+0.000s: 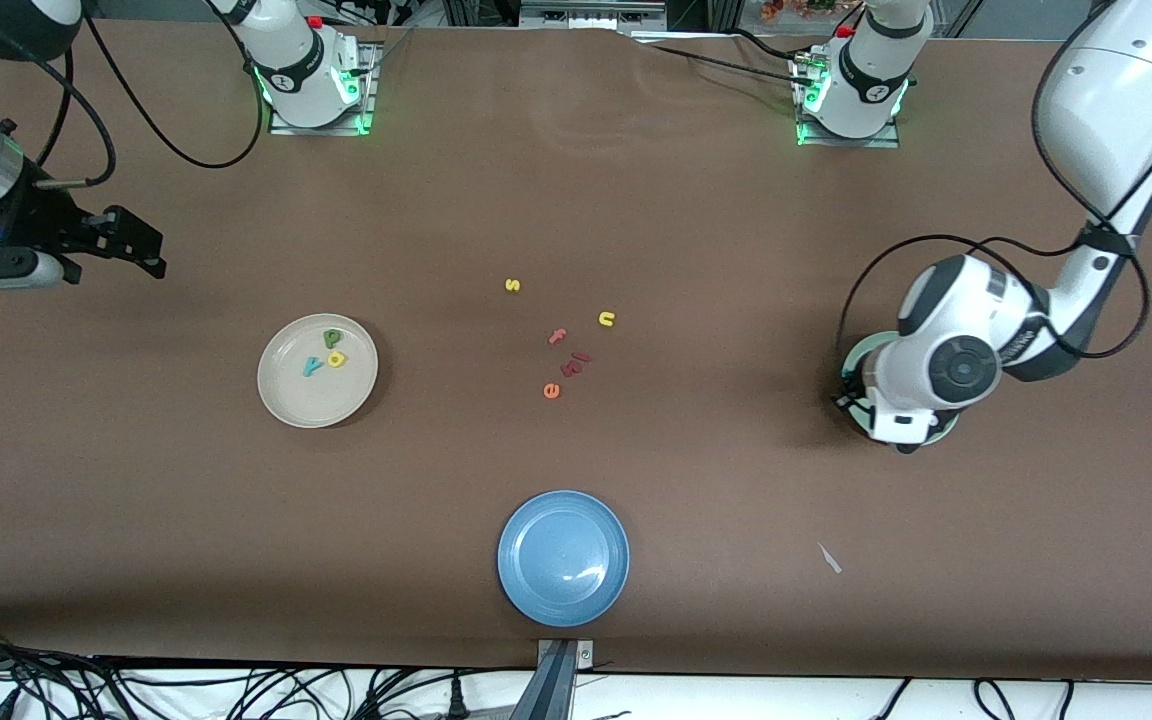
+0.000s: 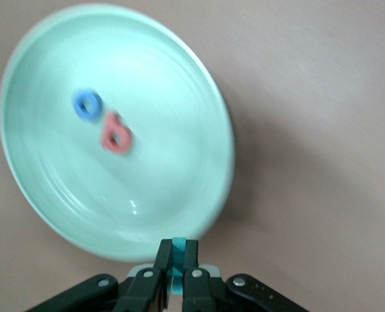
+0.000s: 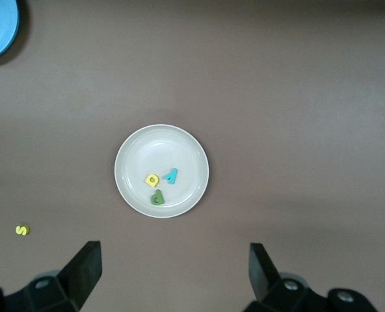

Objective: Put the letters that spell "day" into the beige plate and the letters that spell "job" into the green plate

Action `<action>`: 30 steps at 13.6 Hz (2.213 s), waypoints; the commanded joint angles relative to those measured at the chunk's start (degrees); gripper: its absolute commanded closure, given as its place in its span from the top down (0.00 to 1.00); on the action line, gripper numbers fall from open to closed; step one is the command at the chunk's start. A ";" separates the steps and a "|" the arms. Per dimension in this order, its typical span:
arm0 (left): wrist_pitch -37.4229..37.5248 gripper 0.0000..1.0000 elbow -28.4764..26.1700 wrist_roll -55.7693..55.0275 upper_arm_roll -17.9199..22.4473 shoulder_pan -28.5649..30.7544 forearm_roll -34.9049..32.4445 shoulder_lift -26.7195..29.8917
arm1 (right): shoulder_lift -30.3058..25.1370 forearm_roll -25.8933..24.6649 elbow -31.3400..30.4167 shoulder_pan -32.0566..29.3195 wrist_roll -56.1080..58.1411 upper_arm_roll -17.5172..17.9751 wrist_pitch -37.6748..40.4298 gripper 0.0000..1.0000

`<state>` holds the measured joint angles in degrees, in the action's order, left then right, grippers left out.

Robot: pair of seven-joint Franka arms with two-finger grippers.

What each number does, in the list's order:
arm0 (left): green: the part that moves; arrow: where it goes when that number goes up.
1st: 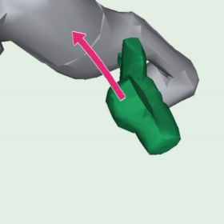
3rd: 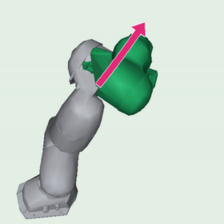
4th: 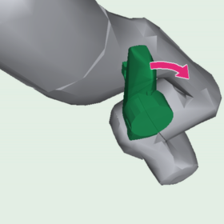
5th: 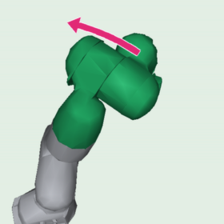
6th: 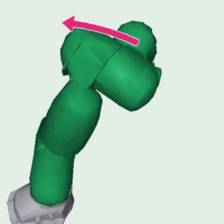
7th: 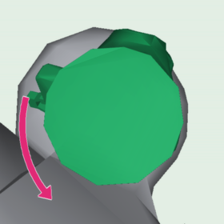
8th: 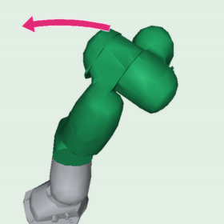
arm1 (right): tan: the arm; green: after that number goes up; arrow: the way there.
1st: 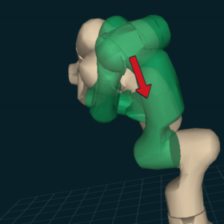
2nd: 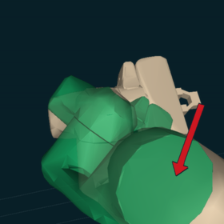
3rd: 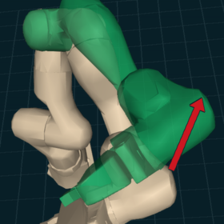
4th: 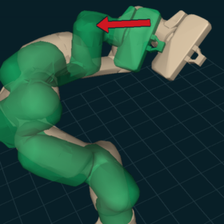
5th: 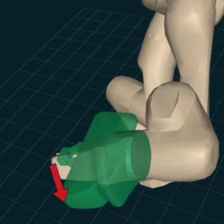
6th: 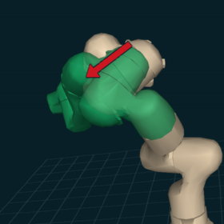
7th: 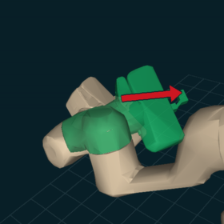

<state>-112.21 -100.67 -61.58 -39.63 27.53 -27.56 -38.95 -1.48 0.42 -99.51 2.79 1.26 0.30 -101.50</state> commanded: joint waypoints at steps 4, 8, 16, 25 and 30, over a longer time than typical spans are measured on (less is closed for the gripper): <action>-1.79 0.77 0.65 6.73 -0.36 3.67 -6.28 -2.72 | 0.68 -0.07 1.49 -0.95 0.76 1.11 0.16 1.00; -0.30 1.00 6.08 9.36 -1.76 3.85 -4.97 -0.44 | 1.49 0.02 3.01 -0.34 0.50 -0.03 2.00 1.00; 20.68 0.99 26.03 33.23 -4.67 -1.14 -2.25 1.86 | 1.57 1.60 2.30 0.90 0.85 -2.76 2.36 1.00; 27.40 0.97 34.93 57.52 35.83 -27.17 28.32 11.07 | 2.36 1.16 2.74 1.42 0.85 -2.76 2.36 1.00; 15.55 0.97 22.56 57.71 35.76 -26.82 29.23 18.98 | 2.36 1.25 2.74 1.51 0.76 -2.58 2.27 1.00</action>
<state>-91.65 -69.47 -5.44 -4.91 1.14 0.09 -25.78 0.79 1.19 -97.61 4.06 1.26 -2.26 -99.70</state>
